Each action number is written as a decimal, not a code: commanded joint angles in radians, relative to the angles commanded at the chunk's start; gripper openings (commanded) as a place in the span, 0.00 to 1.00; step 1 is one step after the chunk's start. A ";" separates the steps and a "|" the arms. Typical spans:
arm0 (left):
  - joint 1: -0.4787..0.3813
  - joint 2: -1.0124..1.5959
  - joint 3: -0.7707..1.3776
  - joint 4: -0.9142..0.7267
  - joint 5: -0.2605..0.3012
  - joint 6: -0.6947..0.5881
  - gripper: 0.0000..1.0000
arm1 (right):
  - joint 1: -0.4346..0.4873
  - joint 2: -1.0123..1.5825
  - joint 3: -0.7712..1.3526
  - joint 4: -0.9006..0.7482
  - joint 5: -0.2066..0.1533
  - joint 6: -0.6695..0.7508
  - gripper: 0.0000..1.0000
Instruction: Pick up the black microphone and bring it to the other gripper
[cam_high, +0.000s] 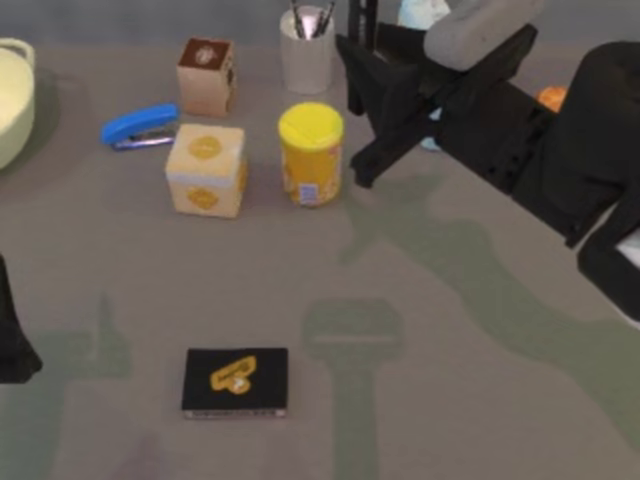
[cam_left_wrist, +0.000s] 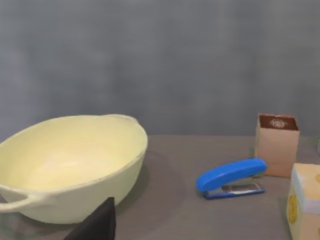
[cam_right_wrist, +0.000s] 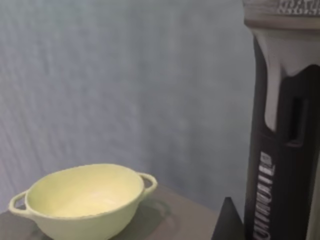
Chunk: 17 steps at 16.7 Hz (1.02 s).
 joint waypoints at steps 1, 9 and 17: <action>0.000 0.000 0.000 0.000 0.000 0.000 1.00 | 0.000 0.000 0.000 0.000 0.000 0.000 0.00; -0.168 0.302 0.187 0.135 0.068 0.010 1.00 | 0.000 0.000 0.000 0.000 0.000 0.000 0.00; -0.457 0.912 0.545 0.402 0.185 0.021 1.00 | 0.000 0.000 0.000 0.000 0.000 0.000 0.00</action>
